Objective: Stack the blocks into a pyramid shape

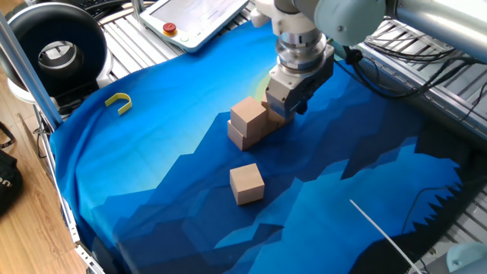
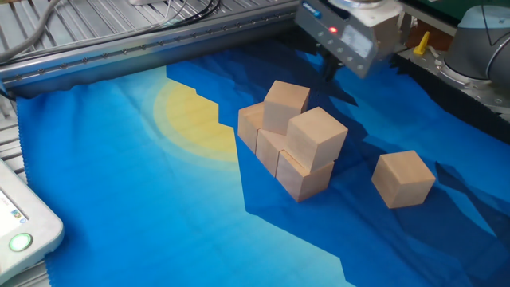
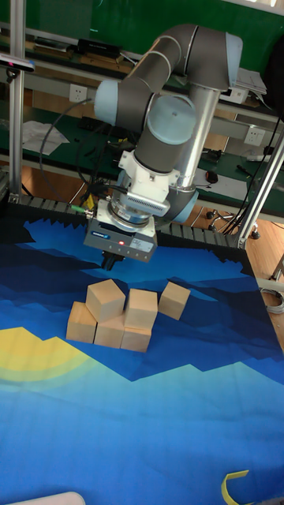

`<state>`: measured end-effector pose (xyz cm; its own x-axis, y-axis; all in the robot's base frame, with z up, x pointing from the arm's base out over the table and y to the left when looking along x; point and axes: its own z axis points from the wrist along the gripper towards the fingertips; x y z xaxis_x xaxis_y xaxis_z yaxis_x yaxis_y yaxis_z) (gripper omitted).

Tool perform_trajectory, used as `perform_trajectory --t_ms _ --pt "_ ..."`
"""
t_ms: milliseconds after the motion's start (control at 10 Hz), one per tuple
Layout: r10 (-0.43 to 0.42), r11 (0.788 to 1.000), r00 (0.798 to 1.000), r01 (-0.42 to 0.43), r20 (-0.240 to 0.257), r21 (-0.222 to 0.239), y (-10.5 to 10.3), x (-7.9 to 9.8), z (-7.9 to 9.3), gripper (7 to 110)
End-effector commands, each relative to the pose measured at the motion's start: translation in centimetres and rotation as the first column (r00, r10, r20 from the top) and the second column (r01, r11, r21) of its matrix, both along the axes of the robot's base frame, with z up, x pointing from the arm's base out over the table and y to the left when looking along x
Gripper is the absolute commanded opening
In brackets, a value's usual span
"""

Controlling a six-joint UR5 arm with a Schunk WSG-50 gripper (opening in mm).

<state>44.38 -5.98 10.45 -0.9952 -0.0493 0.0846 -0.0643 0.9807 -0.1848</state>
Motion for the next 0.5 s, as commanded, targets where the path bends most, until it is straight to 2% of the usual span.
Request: perform_trajectory --t_ms 0,100,400 --pt "0.009 1.000 1.000 -0.009 0.023 0.019 0.0 1.8 -0.3 7" --pt "0.000 1.000 0.999 -0.001 0.037 0.029 0.8 2.7 -0.6 7" --pt "-0.017 1.000 0.999 0.017 0.049 0.019 1.8 4.3 -1.1 7"
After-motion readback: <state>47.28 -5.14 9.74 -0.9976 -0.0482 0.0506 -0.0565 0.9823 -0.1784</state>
